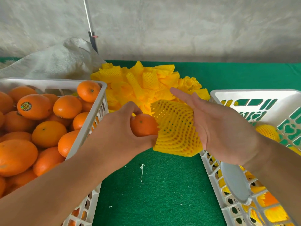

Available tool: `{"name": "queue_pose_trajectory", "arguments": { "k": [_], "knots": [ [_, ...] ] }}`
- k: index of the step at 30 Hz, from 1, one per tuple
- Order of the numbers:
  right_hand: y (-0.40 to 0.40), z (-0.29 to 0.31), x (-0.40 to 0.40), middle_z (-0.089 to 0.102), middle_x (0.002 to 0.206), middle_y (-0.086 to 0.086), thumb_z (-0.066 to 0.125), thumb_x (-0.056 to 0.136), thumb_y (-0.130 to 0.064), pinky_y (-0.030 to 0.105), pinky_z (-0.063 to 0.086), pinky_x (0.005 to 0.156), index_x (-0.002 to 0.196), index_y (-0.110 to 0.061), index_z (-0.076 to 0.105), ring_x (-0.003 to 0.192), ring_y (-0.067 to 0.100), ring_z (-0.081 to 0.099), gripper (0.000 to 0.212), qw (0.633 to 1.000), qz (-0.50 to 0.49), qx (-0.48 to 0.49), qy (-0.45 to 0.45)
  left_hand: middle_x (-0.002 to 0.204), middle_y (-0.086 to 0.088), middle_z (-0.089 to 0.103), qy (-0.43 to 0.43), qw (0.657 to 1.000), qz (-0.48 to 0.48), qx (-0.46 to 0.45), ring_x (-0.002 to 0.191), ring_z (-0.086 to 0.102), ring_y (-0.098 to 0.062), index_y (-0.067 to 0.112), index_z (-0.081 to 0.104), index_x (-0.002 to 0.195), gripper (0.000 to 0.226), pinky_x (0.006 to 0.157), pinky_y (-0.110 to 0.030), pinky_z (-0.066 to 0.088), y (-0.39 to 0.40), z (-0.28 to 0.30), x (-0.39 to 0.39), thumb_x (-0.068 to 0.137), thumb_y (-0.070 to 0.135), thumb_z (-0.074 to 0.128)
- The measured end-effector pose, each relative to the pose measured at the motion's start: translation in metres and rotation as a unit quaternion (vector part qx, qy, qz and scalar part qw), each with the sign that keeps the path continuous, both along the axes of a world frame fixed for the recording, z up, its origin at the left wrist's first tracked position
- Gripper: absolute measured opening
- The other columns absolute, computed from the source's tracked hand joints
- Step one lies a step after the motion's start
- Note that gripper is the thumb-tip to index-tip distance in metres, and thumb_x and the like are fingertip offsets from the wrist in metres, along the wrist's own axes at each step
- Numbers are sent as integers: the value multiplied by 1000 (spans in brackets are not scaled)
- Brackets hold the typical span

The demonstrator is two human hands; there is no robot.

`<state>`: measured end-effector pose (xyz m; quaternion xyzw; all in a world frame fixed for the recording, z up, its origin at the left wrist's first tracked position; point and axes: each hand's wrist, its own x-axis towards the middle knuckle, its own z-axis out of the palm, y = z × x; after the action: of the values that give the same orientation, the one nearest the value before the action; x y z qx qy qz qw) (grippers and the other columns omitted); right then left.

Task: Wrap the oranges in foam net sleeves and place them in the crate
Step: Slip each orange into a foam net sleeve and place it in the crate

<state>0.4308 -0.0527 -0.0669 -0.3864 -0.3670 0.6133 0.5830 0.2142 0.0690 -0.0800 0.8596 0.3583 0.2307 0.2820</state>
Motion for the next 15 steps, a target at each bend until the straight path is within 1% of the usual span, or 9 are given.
{"name": "queue_pose_trajectory", "arguments": {
  "k": [2, 4, 6, 7, 9, 10, 13, 14, 15],
  "knots": [
    [0, 0, -1, 52, 160, -3, 44, 106, -47, 41, 60, 95, 158, -34, 45, 138, 24, 60, 53, 1000, 8, 4, 1, 85, 14, 68, 0, 1000, -7, 3, 80, 63, 13, 47, 56, 107, 53, 52, -4, 42, 0, -2, 0, 69, 66, 89],
    [-1, 0, 0, 57, 154, -6, 38, 110, -45, 40, 58, 99, 160, -34, 40, 135, 18, 62, 52, 999, 16, 9, -37, 83, 14, 68, 5, 1000, -14, 12, 78, 64, 12, 49, 56, 107, 49, 51, -4, 42, 0, -2, 0, 71, 65, 84],
    [-2, 5, -4, 77, 120, -15, 24, 116, -40, 25, 60, 89, 163, -29, 22, 108, 2, 73, 49, 993, 45, 36, -103, 81, 14, 68, 9, 1000, -22, 16, 78, 64, 11, 51, 55, 108, 45, 51, -5, 42, 0, -3, 0, 71, 62, 78],
    [-4, 7, -4, 80, 100, -20, 17, 117, -37, 18, 59, 81, 163, -26, 14, 94, -4, 75, 47, 987, 53, 52, -143, 81, 14, 68, 9, 999, -26, 17, 79, 63, 11, 52, 56, 110, 46, 52, -5, 43, 1, -3, -1, 72, 58, 80],
    [-4, 6, -3, 76, 82, -27, 13, 117, -36, 13, 57, 73, 160, -27, 12, 79, -9, 73, 44, 982, 69, 44, -172, 84, 18, 67, 15, 999, -33, 25, 86, 61, 12, 53, 56, 115, 51, 51, -10, 46, 1, -3, -2, 73, 52, 86],
    [-4, 4, -2, 75, 79, -30, 14, 117, -36, 14, 58, 72, 159, -29, 16, 76, -12, 71, 43, 983, 78, 28, -166, 88, 21, 66, 20, 999, -37, 28, 90, 60, 12, 54, 55, 118, 55, 53, -10, 44, 1, -4, -2, 73, 52, 87],
    [-6, 2, -2, 72, 78, -33, 16, 115, -38, 37, 52, 79, 157, -36, 21, 76, -16, 68, 42, 983, 84, 16, -160, 99, 26, 64, 23, 998, -43, 26, 97, 55, 14, 54, 54, 120, 58, 67, -15, 46, 2, -5, -1, 70, 52, 85],
    [-6, 1, -2, 75, 87, -32, 18, 115, -39, 40, 52, 84, 157, -39, 23, 84, -15, 69, 42, 984, 81, 13, -160, 99, 26, 63, 19, 999, -44, 25, 97, 55, 14, 54, 55, 118, 57, 66, -14, 44, 2, -4, -1, 68, 54, 82],
    [-5, 1, -2, 76, 106, -28, 22, 114, -42, 46, 54, 94, 158, -41, 28, 100, -11, 70, 44, 986, 74, 4, -151, 99, 27, 63, 14, 999, -45, 25, 98, 55, 14, 54, 55, 117, 55, 65, -10, 42, 1, -4, -1, 66, 57, 77]
  ]
}}
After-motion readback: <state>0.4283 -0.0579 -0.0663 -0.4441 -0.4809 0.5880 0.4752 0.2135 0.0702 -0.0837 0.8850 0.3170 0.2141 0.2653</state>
